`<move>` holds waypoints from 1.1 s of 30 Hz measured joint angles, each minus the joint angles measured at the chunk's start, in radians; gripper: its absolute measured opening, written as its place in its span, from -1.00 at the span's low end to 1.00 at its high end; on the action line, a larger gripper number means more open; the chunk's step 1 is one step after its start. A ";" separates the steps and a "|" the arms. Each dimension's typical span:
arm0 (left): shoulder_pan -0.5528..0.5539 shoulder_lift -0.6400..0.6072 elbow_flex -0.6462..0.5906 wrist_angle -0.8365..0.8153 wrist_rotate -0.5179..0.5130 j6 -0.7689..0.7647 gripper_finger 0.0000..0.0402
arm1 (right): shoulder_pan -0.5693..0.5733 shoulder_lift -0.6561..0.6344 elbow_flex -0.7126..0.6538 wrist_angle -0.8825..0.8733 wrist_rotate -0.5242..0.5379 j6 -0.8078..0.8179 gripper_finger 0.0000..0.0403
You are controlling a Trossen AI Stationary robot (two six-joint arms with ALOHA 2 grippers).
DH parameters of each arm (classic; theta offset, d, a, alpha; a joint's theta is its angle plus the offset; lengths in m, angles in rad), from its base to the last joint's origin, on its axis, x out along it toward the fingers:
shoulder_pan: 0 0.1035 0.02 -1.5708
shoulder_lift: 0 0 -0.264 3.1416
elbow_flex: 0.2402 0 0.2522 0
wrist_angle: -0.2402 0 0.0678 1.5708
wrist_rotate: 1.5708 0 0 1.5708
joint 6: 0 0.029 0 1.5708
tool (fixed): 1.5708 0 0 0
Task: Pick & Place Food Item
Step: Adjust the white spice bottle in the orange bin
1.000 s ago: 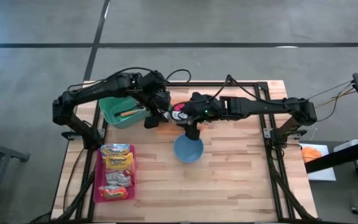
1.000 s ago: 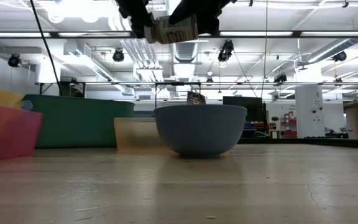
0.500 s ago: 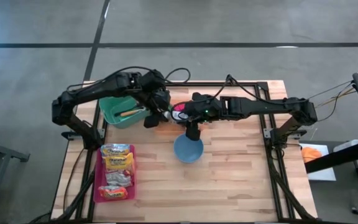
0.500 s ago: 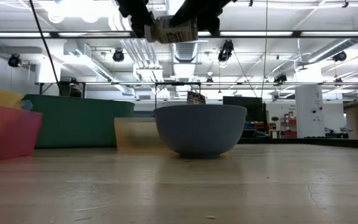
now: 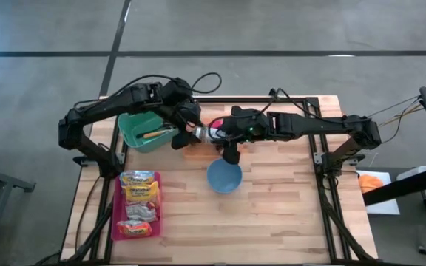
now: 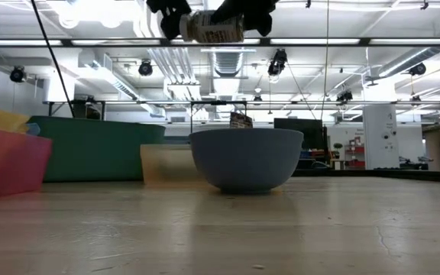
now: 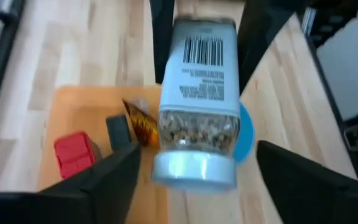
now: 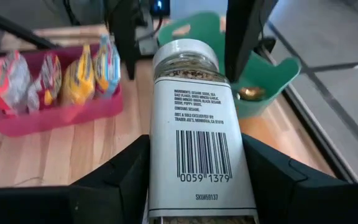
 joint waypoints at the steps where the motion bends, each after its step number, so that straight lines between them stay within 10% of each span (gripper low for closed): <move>1: 0.000 -0.005 0.000 0.016 0.000 -0.010 0.65 | 0.000 -0.004 0.000 0.013 0.000 0.000 -0.02; 17: 0.003 -0.094 -0.008 0.287 0.113 -0.105 0.79 | -0.012 -0.110 0.000 0.157 -0.033 0.005 -0.02; 33: 0.003 -0.094 -0.008 0.372 0.166 -0.126 0.00 | -0.012 -0.138 0.003 0.185 -0.072 -0.010 -0.02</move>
